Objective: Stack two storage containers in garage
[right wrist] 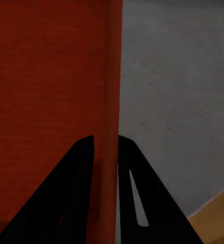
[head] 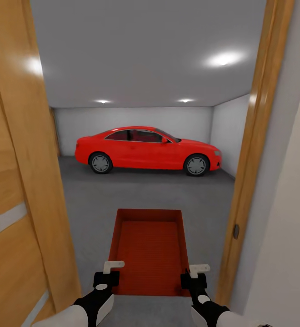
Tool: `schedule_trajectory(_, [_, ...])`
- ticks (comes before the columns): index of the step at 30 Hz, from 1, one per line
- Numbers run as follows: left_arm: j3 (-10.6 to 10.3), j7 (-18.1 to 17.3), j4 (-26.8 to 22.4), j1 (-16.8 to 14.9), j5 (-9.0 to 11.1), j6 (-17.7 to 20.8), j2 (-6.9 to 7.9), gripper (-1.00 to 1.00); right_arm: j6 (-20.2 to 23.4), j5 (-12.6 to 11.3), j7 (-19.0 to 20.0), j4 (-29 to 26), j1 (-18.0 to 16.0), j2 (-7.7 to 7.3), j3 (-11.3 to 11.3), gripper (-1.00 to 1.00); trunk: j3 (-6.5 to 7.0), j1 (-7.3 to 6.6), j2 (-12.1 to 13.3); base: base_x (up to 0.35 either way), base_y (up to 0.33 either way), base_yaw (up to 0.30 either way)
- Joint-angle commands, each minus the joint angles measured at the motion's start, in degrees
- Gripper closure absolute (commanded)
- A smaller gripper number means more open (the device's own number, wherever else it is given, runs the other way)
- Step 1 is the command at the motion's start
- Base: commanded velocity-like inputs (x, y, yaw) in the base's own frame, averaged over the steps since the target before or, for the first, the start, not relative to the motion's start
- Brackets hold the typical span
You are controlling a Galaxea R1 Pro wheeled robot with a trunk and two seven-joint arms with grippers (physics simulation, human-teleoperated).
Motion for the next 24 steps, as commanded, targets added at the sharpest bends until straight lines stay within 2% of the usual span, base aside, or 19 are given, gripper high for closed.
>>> schedule_trajectory(1, [3.18,1.40,-0.13,-0.10,-0.45,-0.35,-0.02,1.00,-0.02,-0.27,-0.05,0.08,-0.03,0.33,-0.63,1.00,-0.09,0.04,-0.07,0.304,0.000,0.000])
schedule_trajectory(24, [3.14,1.34,-0.15,-0.10,-0.45,-0.35,-0.02,1.00,-0.04,-0.27,-0.05,0.08,-0.01,0.32,-0.63,1.00,-0.09,0.04,-0.07,0.320,0.000,0.000])
